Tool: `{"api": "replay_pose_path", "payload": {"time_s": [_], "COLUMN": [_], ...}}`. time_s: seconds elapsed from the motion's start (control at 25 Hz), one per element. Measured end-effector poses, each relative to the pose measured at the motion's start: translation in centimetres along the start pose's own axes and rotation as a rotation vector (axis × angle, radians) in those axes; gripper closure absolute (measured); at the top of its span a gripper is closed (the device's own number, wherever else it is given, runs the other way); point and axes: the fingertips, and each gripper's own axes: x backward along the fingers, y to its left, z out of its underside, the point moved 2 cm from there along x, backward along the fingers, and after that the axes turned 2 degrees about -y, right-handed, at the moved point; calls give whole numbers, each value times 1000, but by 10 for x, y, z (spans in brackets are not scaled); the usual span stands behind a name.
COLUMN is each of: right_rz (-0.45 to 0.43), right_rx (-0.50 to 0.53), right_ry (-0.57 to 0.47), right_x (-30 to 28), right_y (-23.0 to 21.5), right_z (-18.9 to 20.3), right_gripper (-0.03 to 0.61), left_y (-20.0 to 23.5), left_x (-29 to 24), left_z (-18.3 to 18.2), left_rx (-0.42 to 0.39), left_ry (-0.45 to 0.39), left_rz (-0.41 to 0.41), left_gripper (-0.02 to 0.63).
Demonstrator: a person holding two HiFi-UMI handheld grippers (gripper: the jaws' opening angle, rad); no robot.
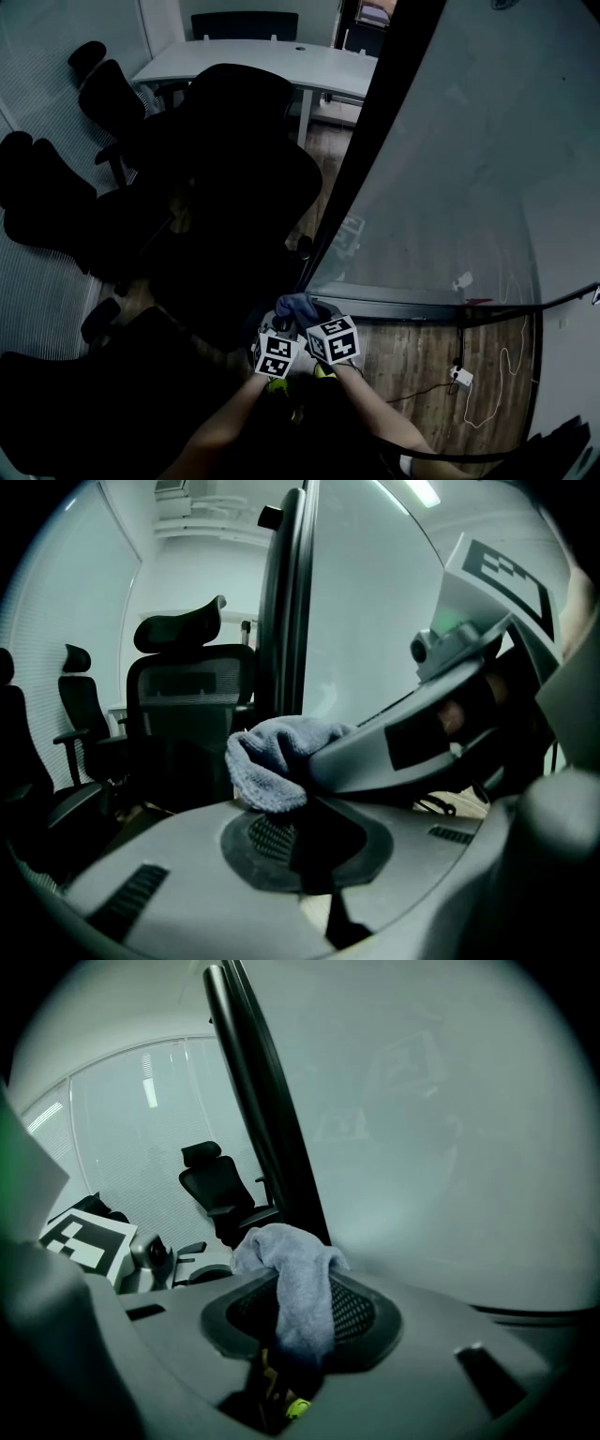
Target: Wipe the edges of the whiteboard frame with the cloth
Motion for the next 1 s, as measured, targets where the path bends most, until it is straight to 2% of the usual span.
{"api": "replay_pose_path", "payload": {"time_s": [0.4,0.56,0.76,1.0], "right_rz": [-18,-1,-23,-15], "right_rx": [-92,-65,-124,-161], "right_ry": [10,18,35,-19], "right_x": [-16,-19,-19,-15], "right_y": [-10,-10,-10,-7], "right_z": [1,-2,-6,-13], "right_gripper": [472,472,472,472], "left_y": [12,13,15,15], "left_x": [-13,-15,-12,-8], "left_z": [4,-1,-5,-10], "left_rx": [11,11,-14,-19], "left_ry": [58,46,57,34], "left_rz": [-60,-55,-40,-22], "left_gripper": [598,598,598,598]}}
